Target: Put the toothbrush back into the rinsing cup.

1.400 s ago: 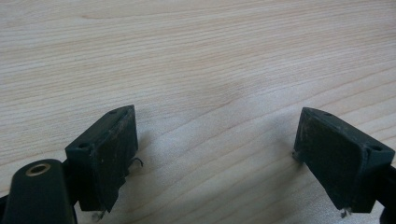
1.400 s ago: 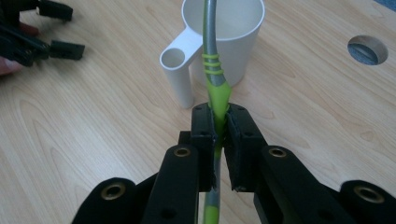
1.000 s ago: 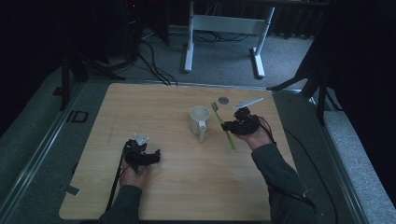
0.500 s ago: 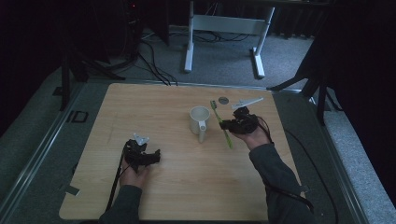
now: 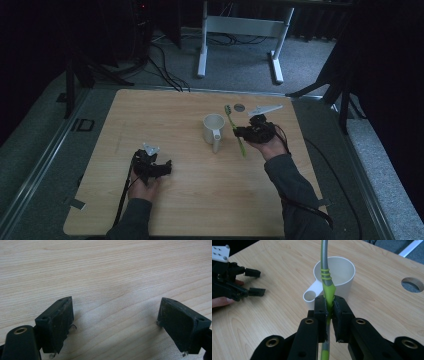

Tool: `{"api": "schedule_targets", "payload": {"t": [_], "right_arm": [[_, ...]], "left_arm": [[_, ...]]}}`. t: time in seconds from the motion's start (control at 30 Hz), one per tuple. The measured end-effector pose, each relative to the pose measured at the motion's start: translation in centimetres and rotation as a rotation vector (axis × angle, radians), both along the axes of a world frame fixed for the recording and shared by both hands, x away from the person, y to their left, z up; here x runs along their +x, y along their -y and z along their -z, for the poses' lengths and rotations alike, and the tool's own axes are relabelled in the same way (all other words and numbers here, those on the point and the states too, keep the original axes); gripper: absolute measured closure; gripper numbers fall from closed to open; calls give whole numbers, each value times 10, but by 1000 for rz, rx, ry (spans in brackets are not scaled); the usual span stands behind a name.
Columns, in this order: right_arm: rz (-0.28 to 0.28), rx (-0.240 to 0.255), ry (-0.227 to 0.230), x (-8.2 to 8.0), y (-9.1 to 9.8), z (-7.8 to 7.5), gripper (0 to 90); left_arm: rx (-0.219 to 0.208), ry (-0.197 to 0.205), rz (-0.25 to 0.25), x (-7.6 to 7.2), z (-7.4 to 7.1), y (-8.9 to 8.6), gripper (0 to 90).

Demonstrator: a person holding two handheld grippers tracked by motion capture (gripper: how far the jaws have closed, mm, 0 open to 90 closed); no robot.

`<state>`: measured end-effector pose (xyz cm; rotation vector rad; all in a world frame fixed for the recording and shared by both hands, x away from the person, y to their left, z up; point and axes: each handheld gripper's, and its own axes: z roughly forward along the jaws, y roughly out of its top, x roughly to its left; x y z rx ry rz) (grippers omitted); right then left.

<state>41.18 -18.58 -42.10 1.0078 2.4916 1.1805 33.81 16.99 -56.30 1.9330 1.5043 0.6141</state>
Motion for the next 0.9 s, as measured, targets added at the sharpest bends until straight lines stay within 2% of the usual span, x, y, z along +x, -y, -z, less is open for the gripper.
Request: {"api": "schedule_targets", "payload": {"t": [0.3, 0.9], "right_arm": [[18, 64, 45, -2, 0, 2, 823], [37, 157, 138, -5, -1, -7, 823]], "left_arm": [[-2, 1, -1, 0, 0, 0, 140], [0, -1, 1, 0, 0, 0, 140]]}}
